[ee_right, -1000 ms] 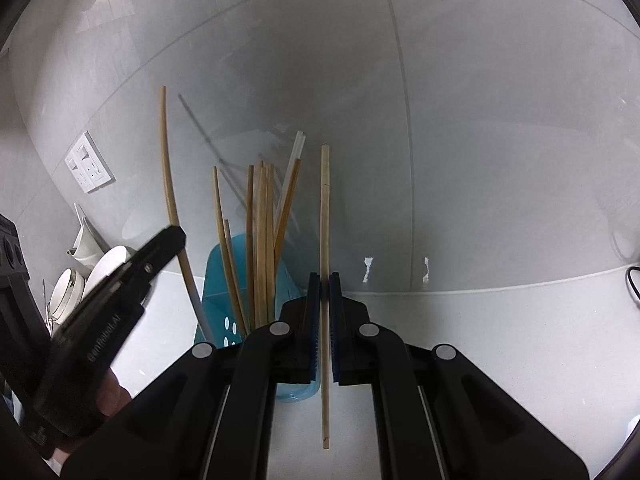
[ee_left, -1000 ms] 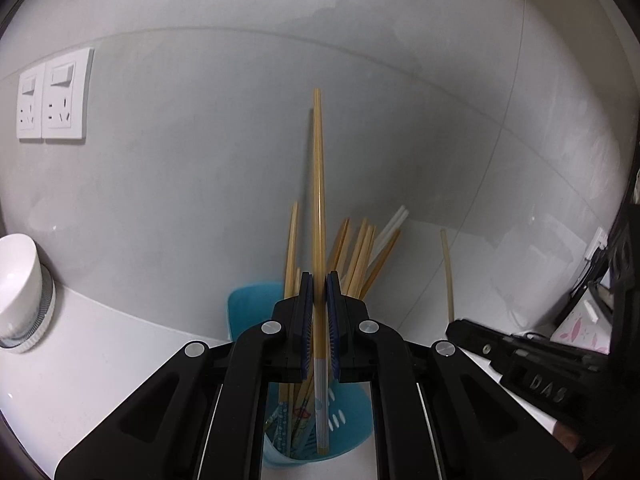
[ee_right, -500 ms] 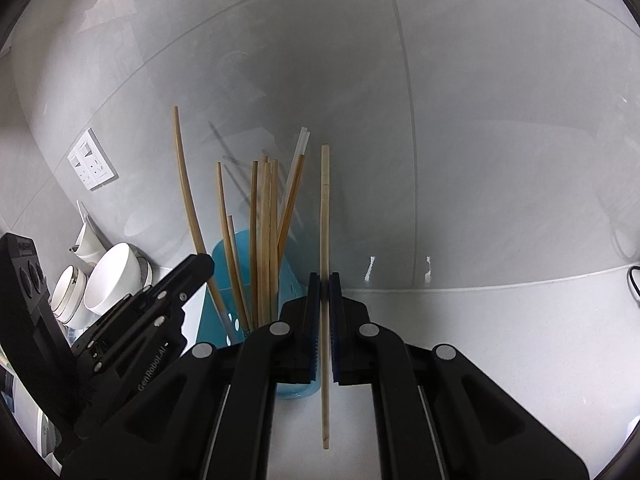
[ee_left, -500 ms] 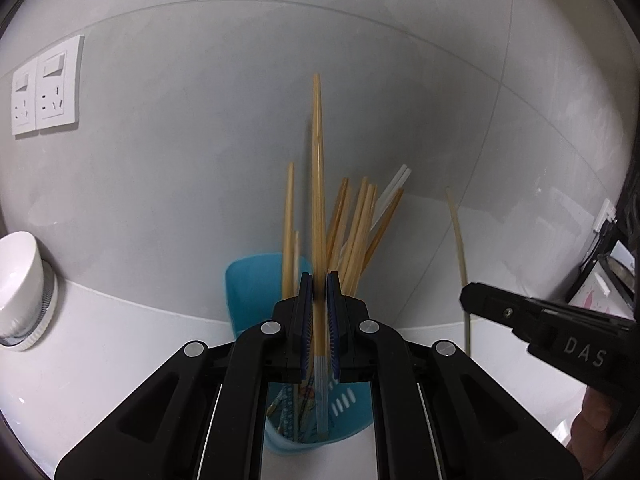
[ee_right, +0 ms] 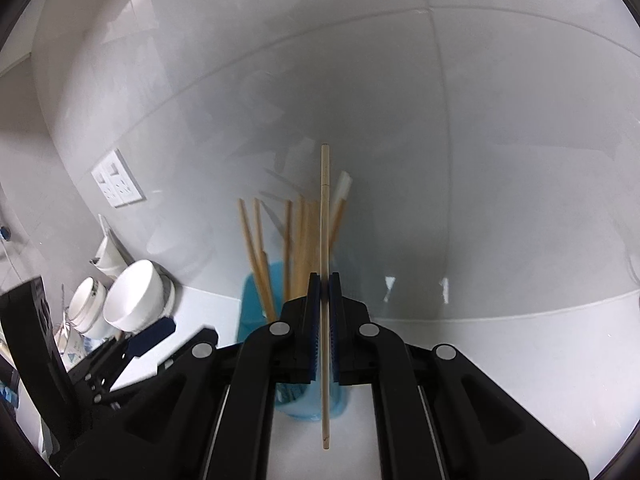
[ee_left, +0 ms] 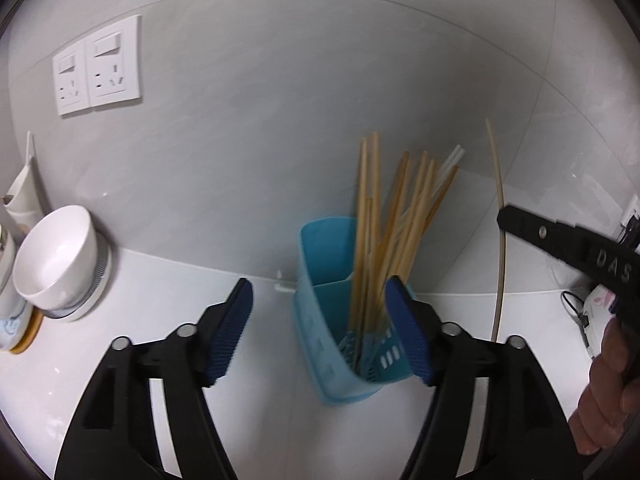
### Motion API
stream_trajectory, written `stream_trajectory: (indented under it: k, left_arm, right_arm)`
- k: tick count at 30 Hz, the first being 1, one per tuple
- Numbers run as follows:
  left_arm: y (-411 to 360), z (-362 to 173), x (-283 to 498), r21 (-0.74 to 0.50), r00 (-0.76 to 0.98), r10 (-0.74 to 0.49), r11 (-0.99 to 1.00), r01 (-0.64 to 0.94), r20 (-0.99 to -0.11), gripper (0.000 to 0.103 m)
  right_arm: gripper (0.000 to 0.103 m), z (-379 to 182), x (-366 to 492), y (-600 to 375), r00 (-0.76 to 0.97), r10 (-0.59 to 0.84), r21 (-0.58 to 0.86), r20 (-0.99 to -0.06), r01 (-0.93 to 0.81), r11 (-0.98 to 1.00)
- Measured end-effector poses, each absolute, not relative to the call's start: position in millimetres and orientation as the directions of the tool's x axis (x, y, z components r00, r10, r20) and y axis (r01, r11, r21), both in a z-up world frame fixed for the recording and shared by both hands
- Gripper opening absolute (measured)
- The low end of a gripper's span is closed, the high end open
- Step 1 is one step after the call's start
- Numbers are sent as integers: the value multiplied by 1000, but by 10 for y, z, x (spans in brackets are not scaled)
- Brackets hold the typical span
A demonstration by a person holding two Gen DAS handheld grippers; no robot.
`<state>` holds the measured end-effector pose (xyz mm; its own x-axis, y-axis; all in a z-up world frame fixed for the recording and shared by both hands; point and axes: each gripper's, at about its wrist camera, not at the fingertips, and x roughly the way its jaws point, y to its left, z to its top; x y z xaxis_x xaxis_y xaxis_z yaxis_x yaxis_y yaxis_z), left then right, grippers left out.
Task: Organize utensils
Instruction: 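Lower the left chopstick into the holder and open while the right lowers its chopstick inside, then open the right gripper and withdraw both grippers from the holder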
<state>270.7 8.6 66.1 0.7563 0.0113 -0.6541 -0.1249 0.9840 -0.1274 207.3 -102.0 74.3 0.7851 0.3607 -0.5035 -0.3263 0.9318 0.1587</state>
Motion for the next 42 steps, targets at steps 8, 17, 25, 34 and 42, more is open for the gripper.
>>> stream_trajectory:
  k: [8, 17, 25, 34, 42]
  left_arm:
    - [265, 719, 2634, -119, 730, 44, 978, -170, -682, 91]
    - [360, 695, 2608, -115, 718, 62, 974, -195, -694, 97]
    - [441, 610, 2628, -107, 703, 74, 972, -210, -707, 97]
    - [480, 573, 2637, -109, 696, 76, 970, -218, -714, 97]
    - [504, 561, 2637, -105, 695, 80, 970, -219, -715, 97]
  right_arm:
    - [4, 805, 2116, -846, 786, 436, 209, -439, -383, 900]
    - [4, 686, 2152, -713, 809, 452, 200, -376, -405, 892]
    - [4, 449, 2216, -665, 818, 423, 170, -389, -387, 906]
    - [4, 263, 2206, -603, 806, 405, 139, -432, -384, 913]
    - [5, 196, 2212, -567, 792, 389, 116, -470, -382, 917]
